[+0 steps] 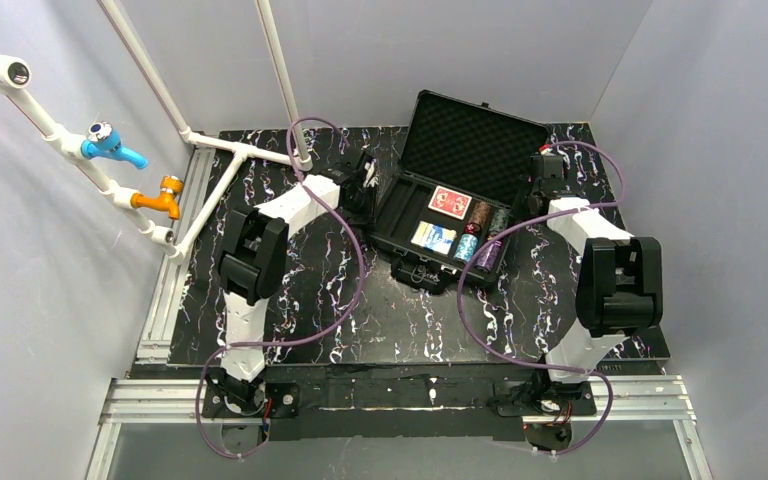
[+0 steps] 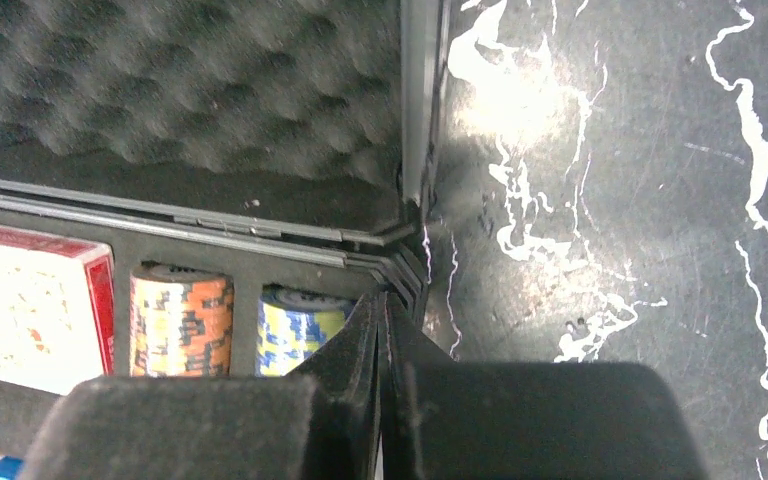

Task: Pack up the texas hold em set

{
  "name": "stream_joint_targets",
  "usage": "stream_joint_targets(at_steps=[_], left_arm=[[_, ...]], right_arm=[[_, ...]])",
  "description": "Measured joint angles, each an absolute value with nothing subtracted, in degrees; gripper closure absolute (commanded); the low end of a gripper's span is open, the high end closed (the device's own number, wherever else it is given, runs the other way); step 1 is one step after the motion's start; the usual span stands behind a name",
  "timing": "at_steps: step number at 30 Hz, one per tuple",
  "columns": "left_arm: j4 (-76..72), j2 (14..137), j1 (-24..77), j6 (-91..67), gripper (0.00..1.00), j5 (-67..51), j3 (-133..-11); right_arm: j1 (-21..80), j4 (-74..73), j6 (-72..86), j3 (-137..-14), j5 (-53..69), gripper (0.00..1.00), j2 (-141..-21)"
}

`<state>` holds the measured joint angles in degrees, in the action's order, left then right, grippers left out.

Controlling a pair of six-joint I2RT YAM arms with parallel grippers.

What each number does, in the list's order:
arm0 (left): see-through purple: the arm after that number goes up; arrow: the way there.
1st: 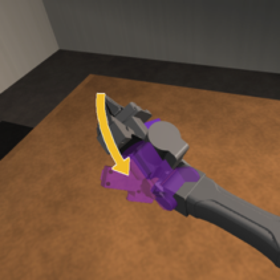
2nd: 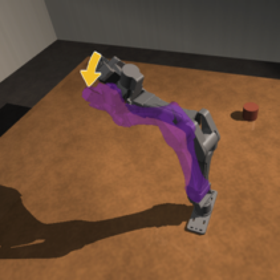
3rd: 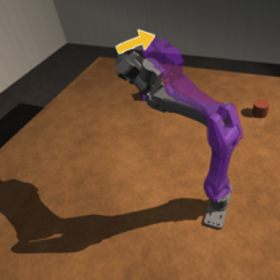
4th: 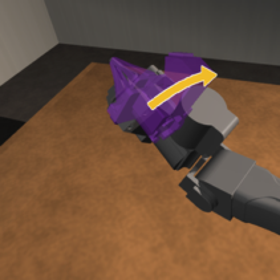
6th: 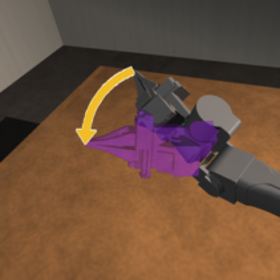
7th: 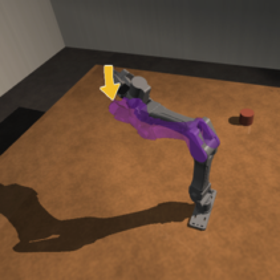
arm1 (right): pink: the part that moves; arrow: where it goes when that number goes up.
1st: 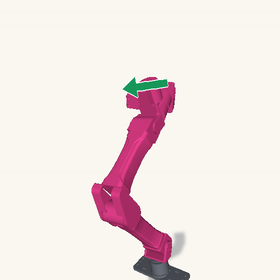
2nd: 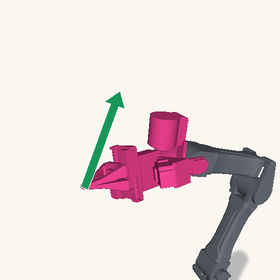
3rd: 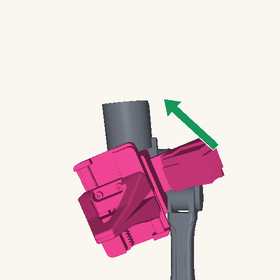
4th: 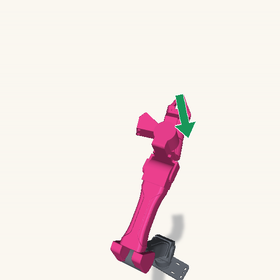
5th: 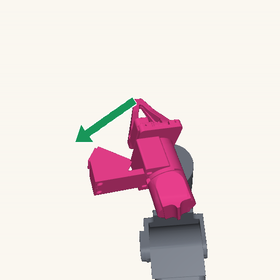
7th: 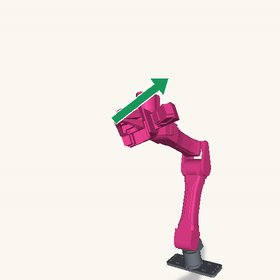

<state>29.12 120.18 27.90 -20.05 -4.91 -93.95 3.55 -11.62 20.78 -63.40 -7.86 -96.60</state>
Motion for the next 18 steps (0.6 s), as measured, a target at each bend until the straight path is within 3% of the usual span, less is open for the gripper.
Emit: stream_joint_targets(at_steps=[2,5,7,15,18], left_arm=[[28.42,118.56,28.25,-20.38,1.0,-4.6,-91.48],[27.83,115.68,28.91,-20.84,1.0,-3.55,-87.53],[27.24,113.16,29.61,-21.43,1.0,-2.79,-83.94],[26.7,103.7,31.7,-24.38,1.0,-0.62,-71.61],[25.76,100.47,32.08,-25.47,1.0,-0.14,-67.55]], right_arm=[[3.55,-11.97,20.75,-62.52,-6.76,0.81,-95.66],[3.55,-12.36,20.8,-62.06,-4.14,0.51,-94.11],[3.55,-12.67,20.67,-62.06,-0.97,0.37,-92.29],[3.62,-11.84,22.35,-62.02,8.78,0.16,-84.05],[3.62,-11.79,22.98,-62.04,9.39,0.15,-82.13]])
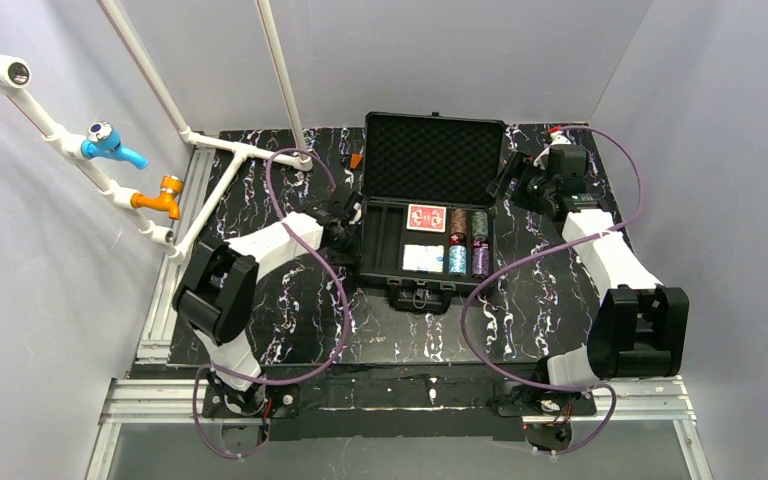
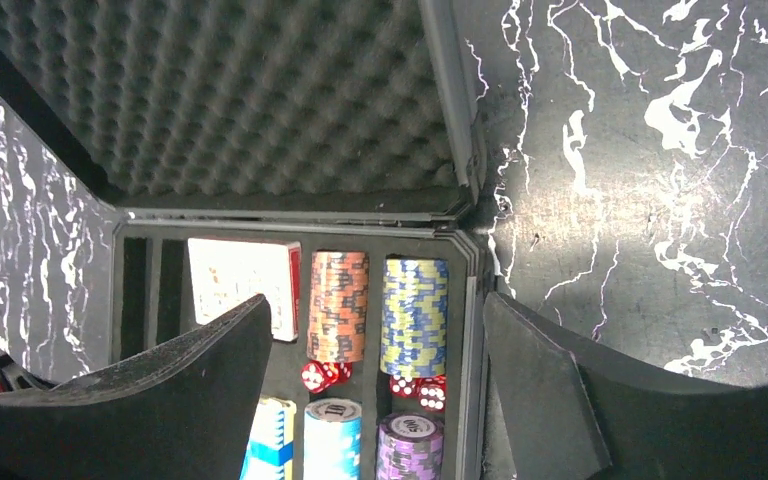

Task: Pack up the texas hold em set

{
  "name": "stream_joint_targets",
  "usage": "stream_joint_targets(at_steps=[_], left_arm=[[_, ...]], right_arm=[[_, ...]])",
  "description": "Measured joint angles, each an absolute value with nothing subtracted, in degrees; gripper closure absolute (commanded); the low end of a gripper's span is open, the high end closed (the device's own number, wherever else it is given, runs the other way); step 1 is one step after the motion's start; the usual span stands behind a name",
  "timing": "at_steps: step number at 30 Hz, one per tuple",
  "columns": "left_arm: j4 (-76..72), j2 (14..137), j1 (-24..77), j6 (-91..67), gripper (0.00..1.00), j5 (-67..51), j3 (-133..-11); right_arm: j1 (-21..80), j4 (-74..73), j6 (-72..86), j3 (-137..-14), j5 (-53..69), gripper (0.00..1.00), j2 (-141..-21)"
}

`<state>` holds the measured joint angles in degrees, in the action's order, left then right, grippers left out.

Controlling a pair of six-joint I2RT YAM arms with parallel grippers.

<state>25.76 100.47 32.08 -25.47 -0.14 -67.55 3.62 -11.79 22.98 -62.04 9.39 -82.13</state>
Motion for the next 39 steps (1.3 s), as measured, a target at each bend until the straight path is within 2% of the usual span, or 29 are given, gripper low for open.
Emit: stream_joint_targets(at_steps=[5,6,12,19,23,28,39], left_arm=[[25.19,95.83,32.05,-26.44,1.0,0.99,-62.3],[25.32,95.04,32.05,-26.48,0.96,1.19,-61.54],[27.64,93.08,32.01,-25.34,0.52,1.21,-60.62],[31.9,89.06,31.94,-22.31,0.31,1.02,-64.64],[32.88,88.12,31.94,-20.88,0.27,1.17,-66.06],[35.68,86.04,31.94,-18.57,0.26,2.61,-66.89],[36.36,76.49,31.94,-10.15,0.26,7.35,-70.67]], right_arm=[[3.62,-11.86,24.71,-63.29,8.36,0.17,-80.71],[3.62,-12.03,25.21,-63.99,7.66,0.17,-80.73],[3.57,-13.34,27.14,-71.4,2.96,0.17,-83.74],[2.96,-16.56,27.46,-81.91,1.45,0.16,-93.62],[2.22,-16.47,27.27,-82.06,1.48,0.17,-95.77],[0.43,-13.93,26.98,-82.11,3.36,0.21,-98.26],[-7.81,-5.06,32.12,-88.47,23.9,0.47,-113.73]])
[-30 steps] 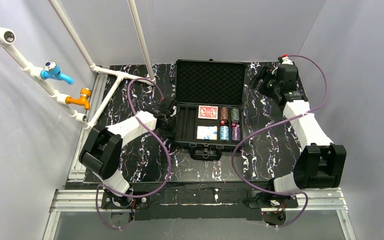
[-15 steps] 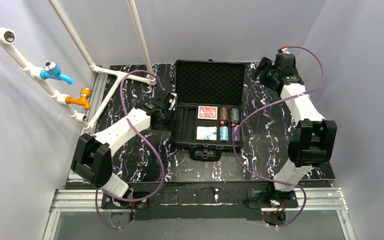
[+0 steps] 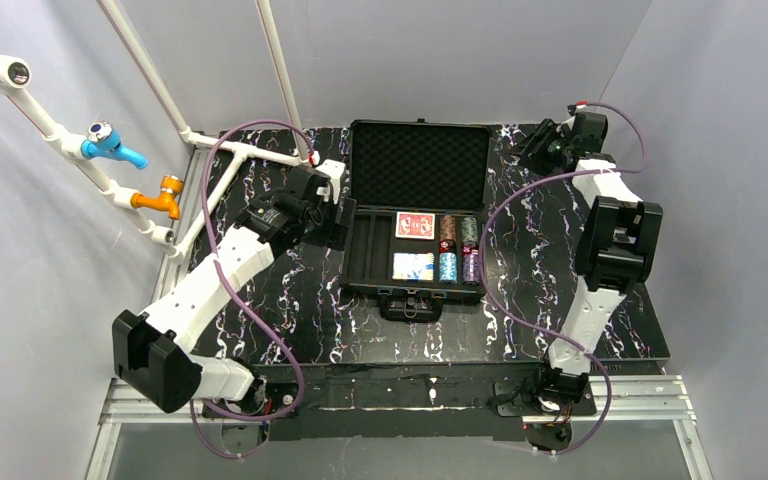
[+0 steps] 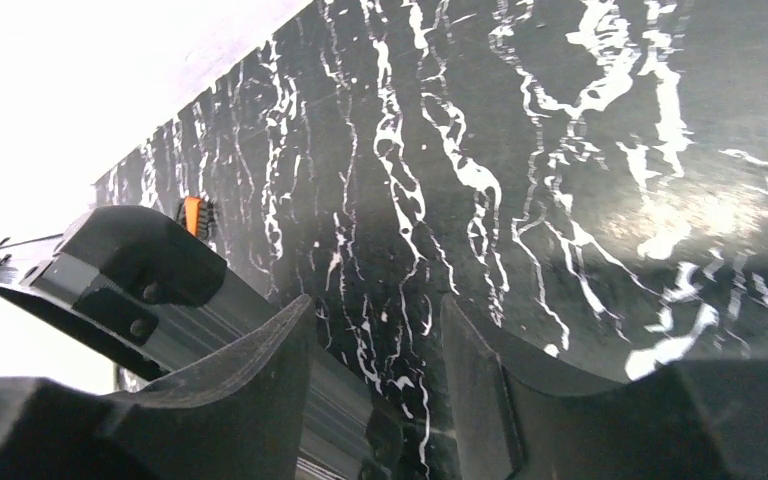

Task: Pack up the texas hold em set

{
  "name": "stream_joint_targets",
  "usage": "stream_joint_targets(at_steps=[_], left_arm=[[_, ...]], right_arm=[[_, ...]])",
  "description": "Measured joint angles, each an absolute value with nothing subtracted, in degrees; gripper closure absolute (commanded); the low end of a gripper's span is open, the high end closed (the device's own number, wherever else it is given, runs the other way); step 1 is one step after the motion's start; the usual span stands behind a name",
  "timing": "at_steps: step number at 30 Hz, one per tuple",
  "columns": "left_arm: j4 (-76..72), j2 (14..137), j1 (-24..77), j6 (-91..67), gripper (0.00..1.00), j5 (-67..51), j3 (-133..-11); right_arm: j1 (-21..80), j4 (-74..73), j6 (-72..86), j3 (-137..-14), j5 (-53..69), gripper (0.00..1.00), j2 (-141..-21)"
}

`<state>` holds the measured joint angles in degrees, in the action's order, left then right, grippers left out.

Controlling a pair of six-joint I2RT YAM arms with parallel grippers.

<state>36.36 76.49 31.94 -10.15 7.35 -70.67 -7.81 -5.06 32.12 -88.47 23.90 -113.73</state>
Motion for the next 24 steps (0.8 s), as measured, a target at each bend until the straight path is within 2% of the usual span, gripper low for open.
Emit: stream_joint_targets(at_steps=[4,12,24], left_arm=[[33.3,74.56,31.94,-7.18,0.26,7.79,-69.21],[29.34,74.74,31.33,-6.52,0.25,7.46,-68.1],[30.26,96.25,21.69,-11.22,0.23,-5.65,-96.33]], right_arm=[[-7.42,-4.19,34.2,-91.98,28.97,0.54,-118.63],[-6.98,1.21,38.57,-98.43,37.19,0.51,-125.97],[-4.8,10.87,44.66,-102.76,47.77,0.51,-133.78]])
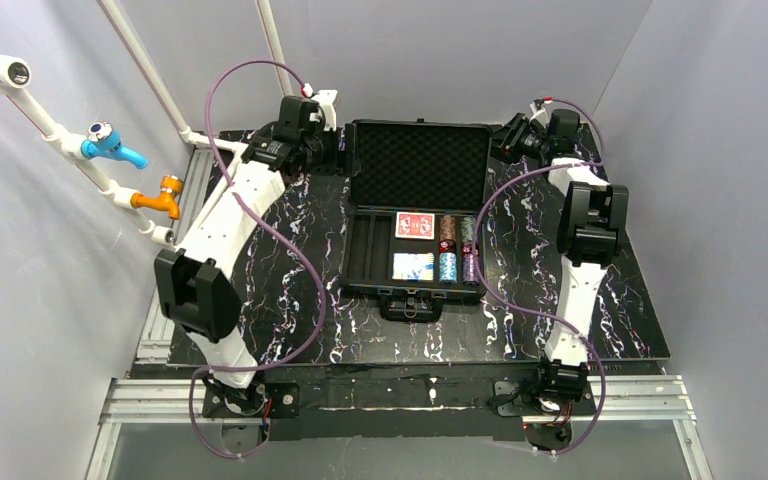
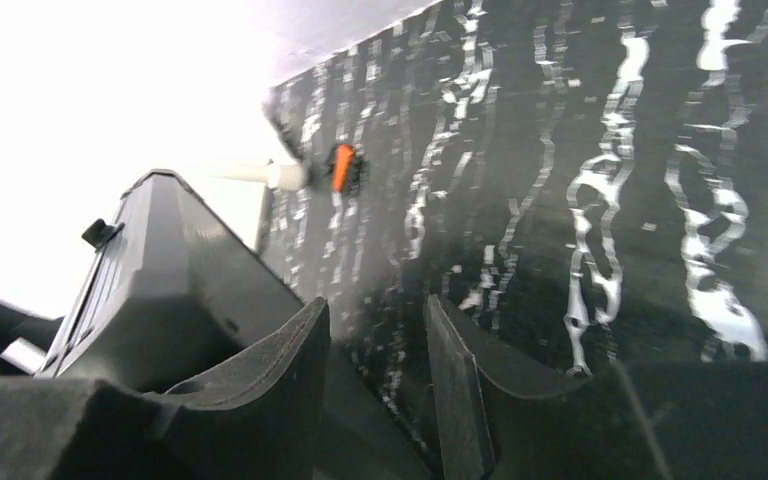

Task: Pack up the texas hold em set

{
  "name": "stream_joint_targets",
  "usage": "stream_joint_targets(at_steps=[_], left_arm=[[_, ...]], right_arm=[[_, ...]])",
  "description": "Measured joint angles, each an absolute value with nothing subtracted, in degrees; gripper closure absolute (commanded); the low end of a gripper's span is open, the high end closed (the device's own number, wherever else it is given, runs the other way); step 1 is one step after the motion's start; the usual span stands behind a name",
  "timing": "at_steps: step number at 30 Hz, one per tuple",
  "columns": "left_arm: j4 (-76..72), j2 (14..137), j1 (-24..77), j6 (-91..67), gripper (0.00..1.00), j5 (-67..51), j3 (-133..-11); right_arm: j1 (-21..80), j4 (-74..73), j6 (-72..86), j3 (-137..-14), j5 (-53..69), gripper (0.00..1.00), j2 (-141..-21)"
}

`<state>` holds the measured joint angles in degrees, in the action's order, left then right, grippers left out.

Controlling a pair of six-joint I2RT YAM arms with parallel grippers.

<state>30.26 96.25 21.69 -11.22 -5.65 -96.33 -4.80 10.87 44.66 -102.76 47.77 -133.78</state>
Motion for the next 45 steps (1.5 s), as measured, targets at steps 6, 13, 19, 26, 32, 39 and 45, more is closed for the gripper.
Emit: stream_joint_targets(at_steps=[6,13,19,26,32,39,45], left_arm=[[34.28,103.74,20.23,-12.64,0.18,-11.14,-103.68],[38.02,104.4,19.79,-12.69,0.17,-14.37,-107.0],[39.09,101.62,19.79,-12.69,0.16,-14.63,-104.86],[39.72,95.81,19.79,-12.69,0.16,-14.57,-101.23],[39.9,93.3,19.79,-12.97,0.16,-14.44,-99.74],[39.92,92.29,19.79,-13.58,0.16,-14.41,-96.4],[39.57,90.19,19.79,-14.26,0.16,-14.39,-91.66]], right_arm=[[-4.36,27.86,56.55,-102.21,54.52,0.51,-136.73],[-3.9,53.23,74.7,-101.27,60.2,0.52,-138.04],[-2.02,60.38,78.7,-97.84,62.65,0.53,-137.14],[-0.43,57.01,74.17,-90.76,64.69,0.53,-132.11],[-0.3,50.83,67.31,-86.72,65.23,0.54,-126.04],[-0.01,36.97,55.05,-85.32,63.86,0.54,-121.16],[1.65,23.09,44.25,-85.21,61.78,0.52,-120.03]])
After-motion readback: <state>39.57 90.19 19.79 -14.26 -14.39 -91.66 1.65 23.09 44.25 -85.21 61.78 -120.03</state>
